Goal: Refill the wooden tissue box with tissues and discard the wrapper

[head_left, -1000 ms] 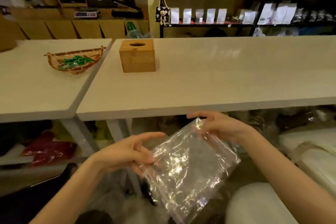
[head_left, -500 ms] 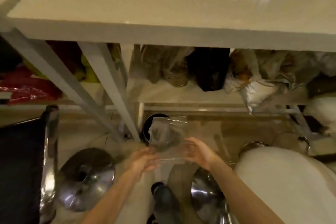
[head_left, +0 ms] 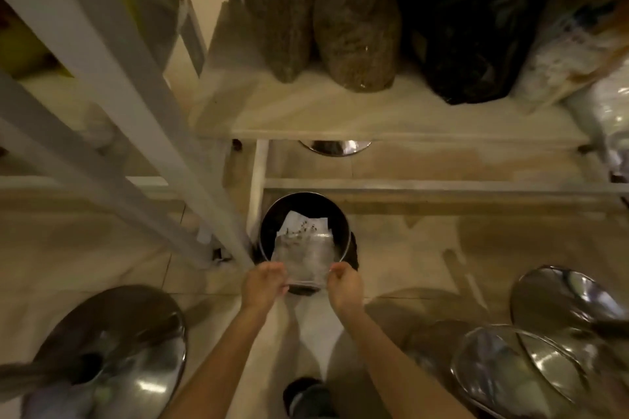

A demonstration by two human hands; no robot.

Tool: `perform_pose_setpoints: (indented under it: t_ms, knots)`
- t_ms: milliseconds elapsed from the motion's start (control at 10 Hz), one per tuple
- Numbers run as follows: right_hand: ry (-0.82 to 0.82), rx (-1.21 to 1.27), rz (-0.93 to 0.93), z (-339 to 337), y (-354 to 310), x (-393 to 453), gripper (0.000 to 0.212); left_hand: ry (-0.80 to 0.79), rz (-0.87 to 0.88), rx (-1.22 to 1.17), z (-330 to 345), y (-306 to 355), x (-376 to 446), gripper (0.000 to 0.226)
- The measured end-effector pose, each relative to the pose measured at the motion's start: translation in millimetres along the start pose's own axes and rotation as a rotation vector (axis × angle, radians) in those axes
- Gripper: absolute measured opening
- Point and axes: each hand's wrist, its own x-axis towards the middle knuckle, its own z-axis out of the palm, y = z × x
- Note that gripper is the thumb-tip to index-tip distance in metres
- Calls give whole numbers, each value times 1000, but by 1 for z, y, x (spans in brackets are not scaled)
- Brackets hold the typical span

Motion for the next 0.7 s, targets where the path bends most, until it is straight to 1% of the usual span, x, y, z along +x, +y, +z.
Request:
perform_pose_setpoints:
  t_ms: [100,200,300,400,500,600,700]
  knots:
    - [-59,-42,-8,15,16,19,29,31,16,-14,4,-29,32,22]
    - [-91,-35,-6,25,25,33,31,4,-20,22,4,-38,44,32]
    - [-149,-71,20,22,23,31,36,-72,-96,33,3,-32,40,40]
    - [-191,-110,63,10,7,13,37,-74,-81,260,-4,-14,22,49]
    - [-213,-119,48,-11,-21,-18,36,-87,-46,329,-8,14,-9,51]
    - [-215,-140,35,-41,-60,-52,38,-120,-13,336,-12,61,-53,44]
    - [-188,-42,-25,-69,-102,-82,35,-120,55,355,-16,116,-99,39]
